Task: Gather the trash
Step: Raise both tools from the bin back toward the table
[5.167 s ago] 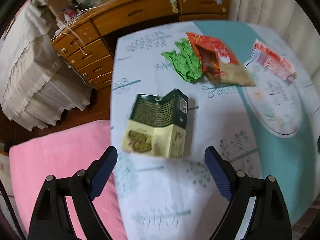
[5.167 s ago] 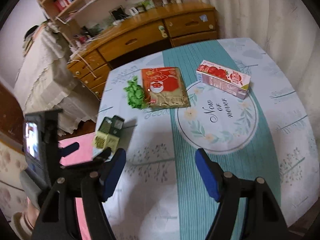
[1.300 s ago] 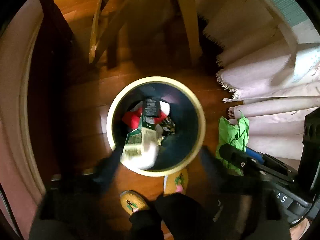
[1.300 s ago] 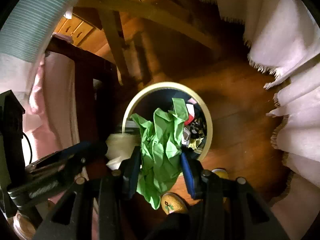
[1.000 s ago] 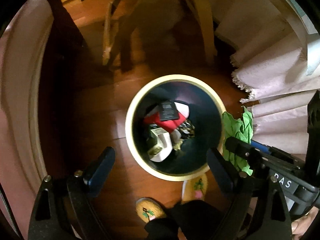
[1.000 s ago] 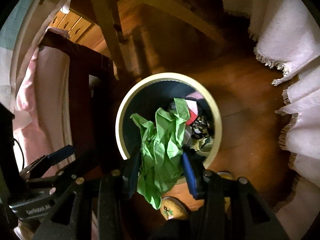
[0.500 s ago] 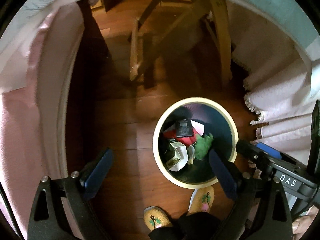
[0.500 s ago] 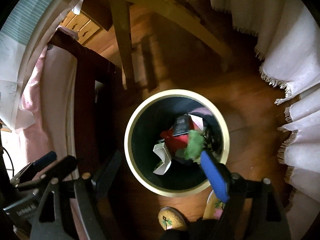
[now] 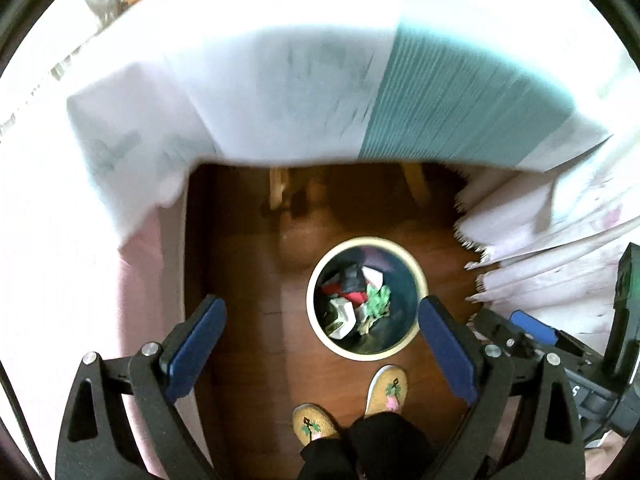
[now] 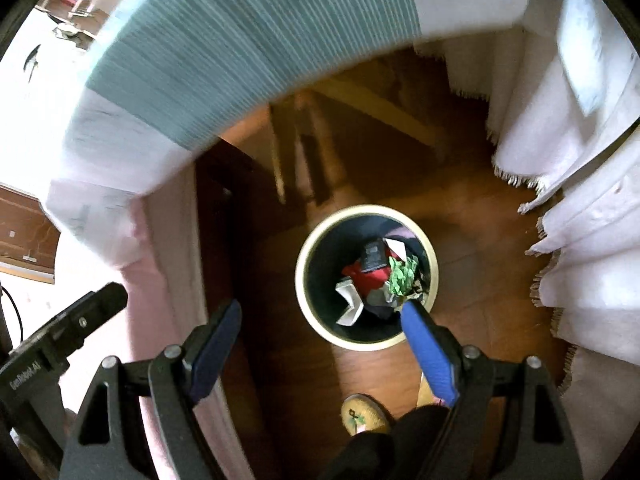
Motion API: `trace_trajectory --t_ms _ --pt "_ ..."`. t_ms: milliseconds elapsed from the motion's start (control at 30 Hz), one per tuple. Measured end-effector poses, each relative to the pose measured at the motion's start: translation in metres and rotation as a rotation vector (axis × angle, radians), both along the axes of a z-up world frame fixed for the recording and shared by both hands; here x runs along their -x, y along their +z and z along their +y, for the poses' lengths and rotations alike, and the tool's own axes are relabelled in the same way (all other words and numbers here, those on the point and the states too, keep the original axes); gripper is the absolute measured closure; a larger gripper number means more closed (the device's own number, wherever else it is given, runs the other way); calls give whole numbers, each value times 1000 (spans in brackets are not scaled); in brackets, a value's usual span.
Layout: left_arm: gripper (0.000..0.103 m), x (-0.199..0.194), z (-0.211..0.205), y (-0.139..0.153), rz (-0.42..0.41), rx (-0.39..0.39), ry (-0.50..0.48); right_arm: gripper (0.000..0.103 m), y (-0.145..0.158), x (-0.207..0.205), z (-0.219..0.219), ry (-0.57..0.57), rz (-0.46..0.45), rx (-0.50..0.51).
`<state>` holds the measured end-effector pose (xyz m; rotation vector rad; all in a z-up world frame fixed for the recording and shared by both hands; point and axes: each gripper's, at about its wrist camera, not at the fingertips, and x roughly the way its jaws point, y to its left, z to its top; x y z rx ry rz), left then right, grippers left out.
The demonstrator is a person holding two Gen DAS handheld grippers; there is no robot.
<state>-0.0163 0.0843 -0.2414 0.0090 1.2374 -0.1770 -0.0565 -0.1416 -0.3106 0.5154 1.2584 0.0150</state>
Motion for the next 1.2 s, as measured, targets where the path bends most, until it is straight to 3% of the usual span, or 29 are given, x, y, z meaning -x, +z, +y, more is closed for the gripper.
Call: trace_trajectory --t_ms 367,633,867,967,1200 --pt "7 29 14 184 -199 29 -52 20 179 25 20 40 -168 10" --pt "7 43 24 266 -339 45 -78 20 268 49 35 89 -267 111" --pt "8 43 32 298 -407 64 -96 20 310 49 41 79 -341 156" --pt "16 42 35 305 -424 66 -113 20 324 44 46 76 -373 172" --pt "17 24 42 311 -427 51 -123 20 342 35 62 89 -428 190"
